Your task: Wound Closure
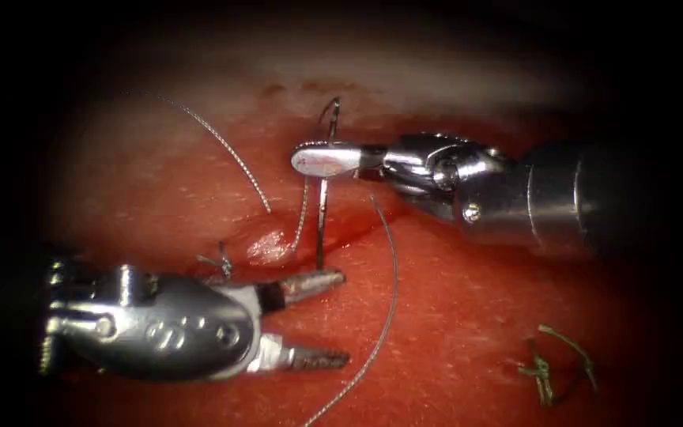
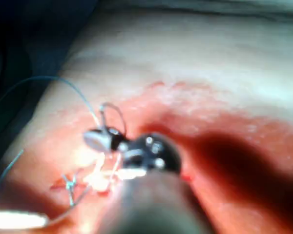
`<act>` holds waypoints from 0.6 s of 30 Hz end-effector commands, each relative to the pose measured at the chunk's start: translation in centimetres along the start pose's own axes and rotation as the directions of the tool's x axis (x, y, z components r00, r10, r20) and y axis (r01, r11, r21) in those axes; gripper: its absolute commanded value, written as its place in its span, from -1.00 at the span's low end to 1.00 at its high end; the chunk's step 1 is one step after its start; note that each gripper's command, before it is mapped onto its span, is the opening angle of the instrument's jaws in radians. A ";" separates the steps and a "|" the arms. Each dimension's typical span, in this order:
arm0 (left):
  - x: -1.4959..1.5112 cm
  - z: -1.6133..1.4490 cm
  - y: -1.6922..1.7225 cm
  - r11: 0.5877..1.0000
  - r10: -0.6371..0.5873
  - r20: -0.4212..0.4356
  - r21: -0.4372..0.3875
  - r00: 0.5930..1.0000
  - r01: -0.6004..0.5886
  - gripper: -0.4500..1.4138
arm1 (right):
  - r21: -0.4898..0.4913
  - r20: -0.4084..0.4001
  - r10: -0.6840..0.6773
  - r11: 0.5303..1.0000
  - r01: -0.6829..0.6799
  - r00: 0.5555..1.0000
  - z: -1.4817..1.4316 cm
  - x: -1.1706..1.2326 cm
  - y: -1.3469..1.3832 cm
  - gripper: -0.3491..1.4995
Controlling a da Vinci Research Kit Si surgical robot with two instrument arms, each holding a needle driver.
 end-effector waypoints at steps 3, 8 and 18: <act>-0.08 -0.15 -0.04 0.985 -0.151 0.012 -0.081 0.989 0.151 0.24 | 0.055 0.018 -0.253 0.966 0.252 0.967 0.06 -0.10 0.03 -1.00; -0.19 -0.32 -0.29 0.971 -0.236 0.014 -0.045 0.972 0.237 -0.48 | 0.150 0.025 -0.465 0.877 0.457 0.885 0.16 -0.20 -0.06 -1.00; -0.88 -0.01 -0.40 0.939 -0.342 0.180 0.022 0.922 0.344 -0.59 | 0.171 -0.026 -0.659 0.738 0.653 0.752 0.14 -0.19 -0.06 -1.00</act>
